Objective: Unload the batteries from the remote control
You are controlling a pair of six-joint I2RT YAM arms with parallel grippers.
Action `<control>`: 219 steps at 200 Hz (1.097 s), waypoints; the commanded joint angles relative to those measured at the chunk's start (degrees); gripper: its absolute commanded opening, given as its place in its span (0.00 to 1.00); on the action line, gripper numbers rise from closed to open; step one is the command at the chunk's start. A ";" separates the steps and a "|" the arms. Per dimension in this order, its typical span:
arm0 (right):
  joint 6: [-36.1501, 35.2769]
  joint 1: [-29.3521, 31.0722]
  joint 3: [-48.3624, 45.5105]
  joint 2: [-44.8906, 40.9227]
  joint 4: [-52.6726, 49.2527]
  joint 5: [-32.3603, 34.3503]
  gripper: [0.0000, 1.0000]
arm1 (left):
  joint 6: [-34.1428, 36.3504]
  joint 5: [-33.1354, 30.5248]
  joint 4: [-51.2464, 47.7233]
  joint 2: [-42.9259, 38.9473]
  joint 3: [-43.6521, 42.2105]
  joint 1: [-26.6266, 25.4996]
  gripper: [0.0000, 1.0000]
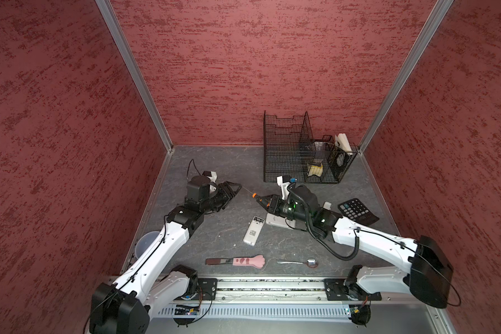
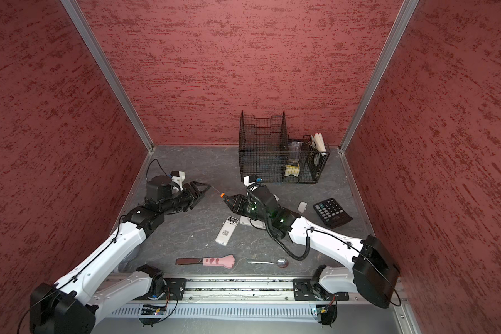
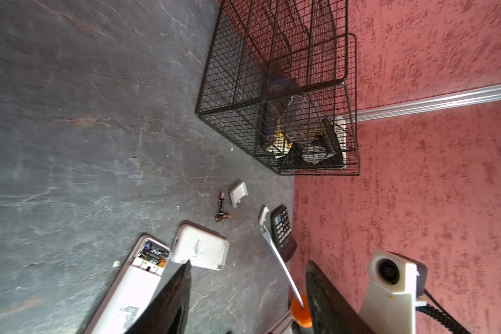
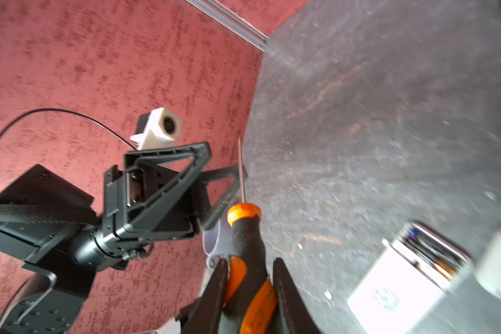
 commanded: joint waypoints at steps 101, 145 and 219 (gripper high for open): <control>-0.04 -1.26 -1.92 -12.35 -31.88 -1.45 0.00 | 20.72 -22.40 -16.47 5.12 -3.75 -23.94 0.70; 9.67 -1.92 -6.25 -13.35 -28.35 -2.72 0.00 | 24.28 -26.91 -12.64 12.02 -3.99 -29.06 0.70; 16.60 -2.84 -11.35 -12.84 -21.24 -4.52 0.00 | 29.66 -28.46 -6.75 19.42 -2.96 -33.27 0.70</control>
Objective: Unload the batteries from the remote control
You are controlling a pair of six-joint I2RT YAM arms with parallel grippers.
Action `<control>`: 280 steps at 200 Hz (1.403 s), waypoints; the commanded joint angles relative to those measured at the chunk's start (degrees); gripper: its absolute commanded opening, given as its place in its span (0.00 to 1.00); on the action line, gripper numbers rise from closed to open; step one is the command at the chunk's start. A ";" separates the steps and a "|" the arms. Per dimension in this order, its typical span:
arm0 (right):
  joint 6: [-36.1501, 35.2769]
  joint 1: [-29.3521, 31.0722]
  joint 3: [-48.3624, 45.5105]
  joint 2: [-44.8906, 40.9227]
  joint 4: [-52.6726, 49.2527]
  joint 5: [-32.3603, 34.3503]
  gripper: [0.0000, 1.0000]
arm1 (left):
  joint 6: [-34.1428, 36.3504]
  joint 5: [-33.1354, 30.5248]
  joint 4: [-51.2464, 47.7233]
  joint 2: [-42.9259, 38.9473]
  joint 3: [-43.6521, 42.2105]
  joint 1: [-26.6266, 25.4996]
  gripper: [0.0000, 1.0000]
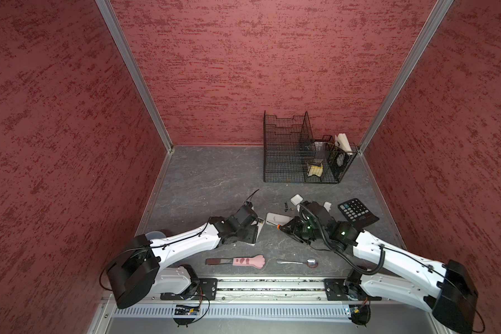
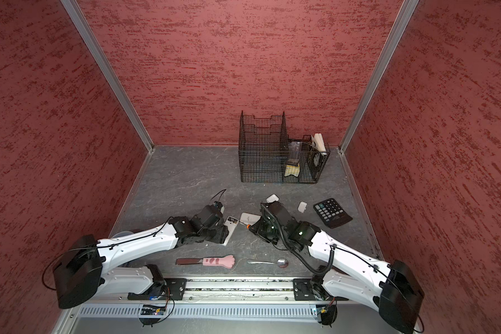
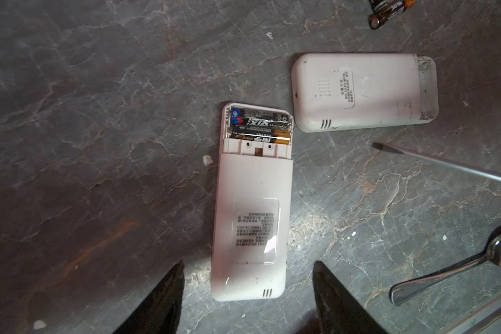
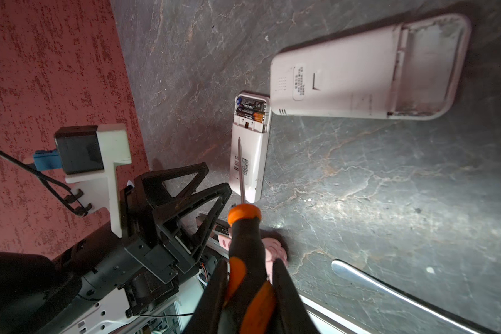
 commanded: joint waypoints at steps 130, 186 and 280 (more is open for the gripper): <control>6.34 -1.17 -0.47 5.05 8.69 -1.10 0.00 | 5.95 -8.36 2.01 11.17 2.27 -3.68 0.67; 6.60 -1.17 0.39 7.00 7.25 -0.33 0.00 | 5.65 -8.40 3.16 11.52 0.98 -3.97 0.57; 8.90 -1.31 -2.00 9.08 10.83 0.80 0.00 | 5.82 -7.20 4.25 11.30 0.18 -3.78 0.53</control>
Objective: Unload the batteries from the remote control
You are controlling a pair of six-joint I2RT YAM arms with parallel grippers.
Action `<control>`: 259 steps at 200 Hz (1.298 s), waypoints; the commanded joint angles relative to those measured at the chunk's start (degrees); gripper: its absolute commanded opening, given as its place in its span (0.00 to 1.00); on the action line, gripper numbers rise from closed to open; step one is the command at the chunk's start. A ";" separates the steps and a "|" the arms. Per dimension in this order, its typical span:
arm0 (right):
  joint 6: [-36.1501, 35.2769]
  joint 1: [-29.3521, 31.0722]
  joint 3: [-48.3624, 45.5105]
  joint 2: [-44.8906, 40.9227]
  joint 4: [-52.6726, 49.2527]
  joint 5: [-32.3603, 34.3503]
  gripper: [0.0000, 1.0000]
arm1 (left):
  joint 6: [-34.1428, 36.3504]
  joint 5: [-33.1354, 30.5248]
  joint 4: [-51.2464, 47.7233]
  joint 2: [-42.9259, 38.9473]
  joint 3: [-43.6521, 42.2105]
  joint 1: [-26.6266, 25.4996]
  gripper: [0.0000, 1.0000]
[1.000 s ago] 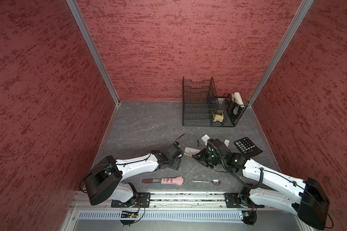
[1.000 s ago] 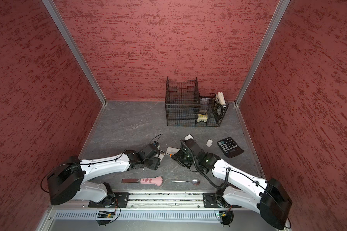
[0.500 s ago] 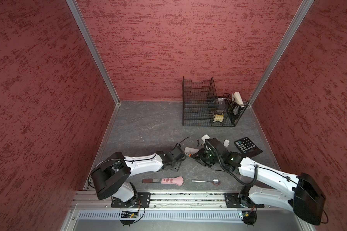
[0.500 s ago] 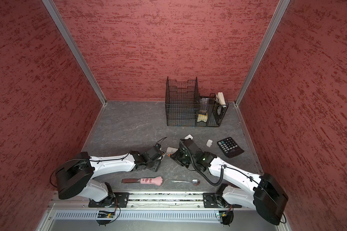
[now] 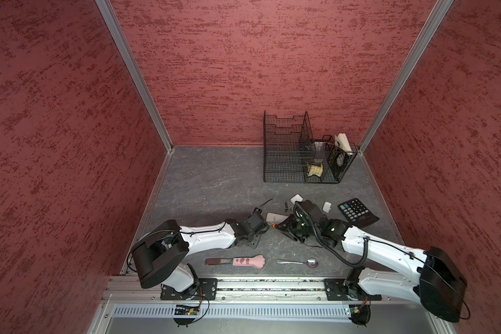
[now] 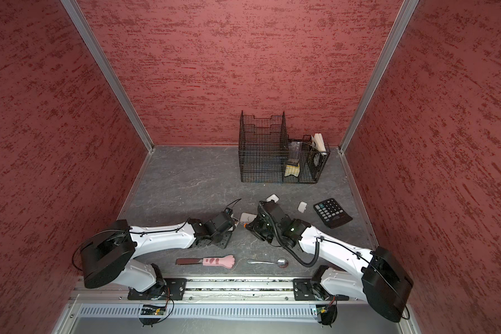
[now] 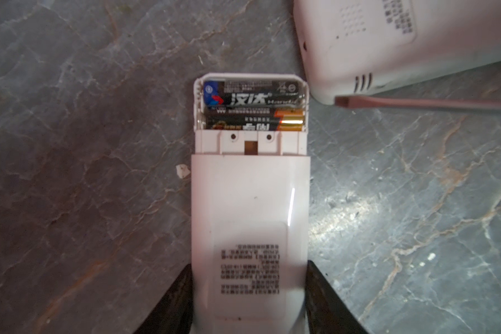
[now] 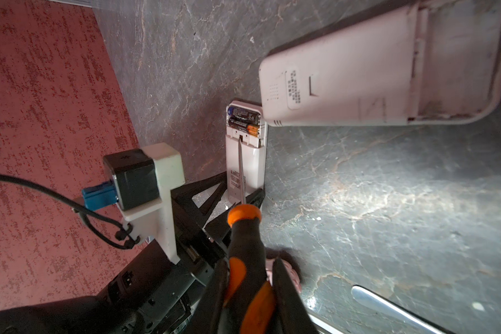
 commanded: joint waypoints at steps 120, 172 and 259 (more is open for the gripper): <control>3.54 -0.83 -1.55 4.22 7.74 1.56 0.00 | 0.64 0.10 1.09 0.02 -1.01 0.23 0.53; 3.19 -1.06 -1.38 3.95 7.69 1.65 0.00 | 0.78 0.30 1.00 0.33 -0.87 0.23 0.53; 3.53 -1.51 -3.61 4.32 8.56 1.22 0.00 | 0.82 0.39 0.81 0.38 -0.73 0.20 0.53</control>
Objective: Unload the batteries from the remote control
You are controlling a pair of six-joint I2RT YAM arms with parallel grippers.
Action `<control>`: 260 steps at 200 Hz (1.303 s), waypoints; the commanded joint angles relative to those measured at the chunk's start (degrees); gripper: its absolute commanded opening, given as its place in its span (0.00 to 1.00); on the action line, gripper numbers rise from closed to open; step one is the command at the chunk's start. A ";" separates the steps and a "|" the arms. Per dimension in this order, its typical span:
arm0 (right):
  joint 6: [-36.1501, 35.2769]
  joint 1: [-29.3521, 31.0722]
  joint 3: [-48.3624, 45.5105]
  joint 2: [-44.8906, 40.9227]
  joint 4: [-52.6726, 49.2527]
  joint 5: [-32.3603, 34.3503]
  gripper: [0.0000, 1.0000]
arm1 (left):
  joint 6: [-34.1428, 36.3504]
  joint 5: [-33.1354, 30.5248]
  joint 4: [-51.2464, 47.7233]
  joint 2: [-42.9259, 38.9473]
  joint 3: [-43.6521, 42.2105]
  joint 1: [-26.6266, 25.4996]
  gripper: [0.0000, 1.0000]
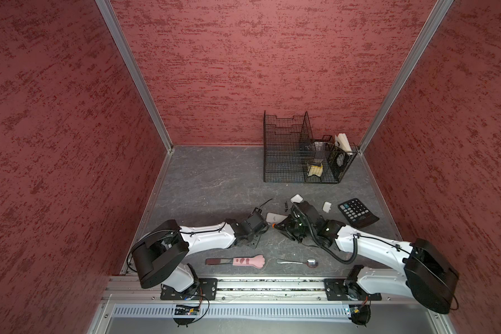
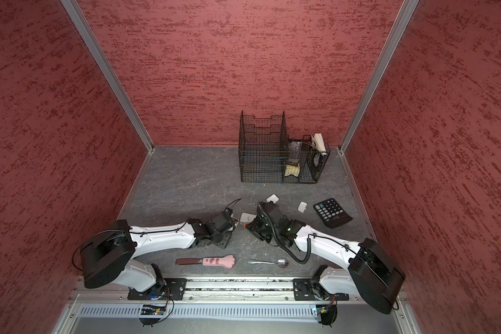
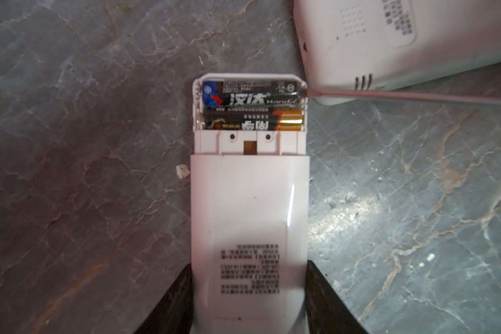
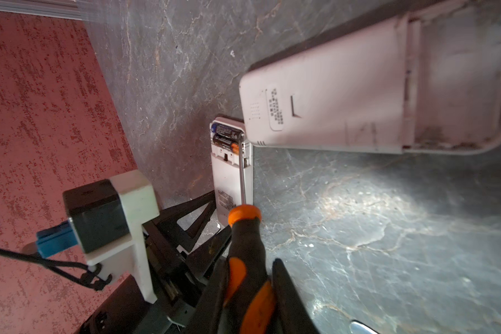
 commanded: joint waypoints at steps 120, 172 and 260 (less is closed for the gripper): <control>1.78 -0.44 1.68 4.82 6.04 -2.71 0.00 | 1.87 1.02 1.73 0.67 -1.00 -0.18 0.48; -0.45 -0.43 3.50 6.23 9.59 -5.38 0.00 | 2.68 1.86 2.24 0.91 -1.16 -0.67 0.45; -3.62 -0.69 5.58 5.88 12.22 -6.53 0.00 | 3.19 1.95 2.57 1.01 -1.25 -1.43 0.43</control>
